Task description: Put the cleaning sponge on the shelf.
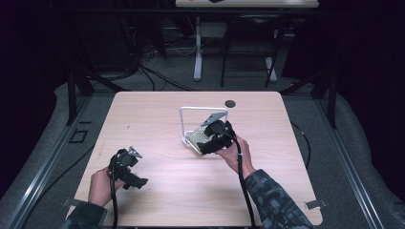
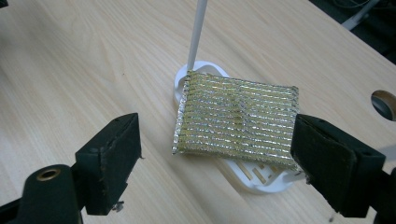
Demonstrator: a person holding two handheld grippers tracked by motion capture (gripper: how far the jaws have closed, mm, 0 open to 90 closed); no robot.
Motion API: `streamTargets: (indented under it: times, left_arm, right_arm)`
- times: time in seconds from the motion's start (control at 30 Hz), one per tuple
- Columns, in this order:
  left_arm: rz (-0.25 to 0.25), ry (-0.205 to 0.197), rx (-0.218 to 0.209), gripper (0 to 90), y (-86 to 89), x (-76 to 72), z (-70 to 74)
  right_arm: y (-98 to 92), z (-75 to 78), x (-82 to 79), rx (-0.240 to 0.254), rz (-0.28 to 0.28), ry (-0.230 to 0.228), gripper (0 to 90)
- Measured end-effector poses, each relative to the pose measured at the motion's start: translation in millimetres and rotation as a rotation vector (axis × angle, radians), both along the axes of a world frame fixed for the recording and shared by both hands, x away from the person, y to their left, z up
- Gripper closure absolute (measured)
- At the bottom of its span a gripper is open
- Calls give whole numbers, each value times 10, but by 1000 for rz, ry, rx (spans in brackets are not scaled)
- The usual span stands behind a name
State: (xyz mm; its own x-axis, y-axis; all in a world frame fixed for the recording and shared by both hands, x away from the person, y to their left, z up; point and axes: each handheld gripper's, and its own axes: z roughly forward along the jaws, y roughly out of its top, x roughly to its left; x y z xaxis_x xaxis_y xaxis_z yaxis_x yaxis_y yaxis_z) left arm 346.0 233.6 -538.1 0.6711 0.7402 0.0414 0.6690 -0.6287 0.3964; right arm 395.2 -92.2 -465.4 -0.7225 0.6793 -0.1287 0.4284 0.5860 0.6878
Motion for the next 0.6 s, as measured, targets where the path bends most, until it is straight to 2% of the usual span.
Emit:
streamTargets:
  times: [0.13,0.23,0.33,0.4,0.6]
  left_arm:
    - [-2,1,0,16,-11,-2,-4]
    - [-2,3,0,16,-6,-2,-5]
    - [0,3,2,16,-4,-4,-6]
    - [-1,2,1,16,-7,-4,-6]
    - [-4,3,1,16,-17,-7,-7]
  right_arm:
    - [-138,6,-119,-14,-5,0,134]
    - [-249,-8,-168,-14,-18,14,108]
    - [-331,-16,-206,-20,-27,8,92]
    - [-457,-56,-258,-26,-47,21,66]
    - [-650,-167,-368,-39,-74,44,38]
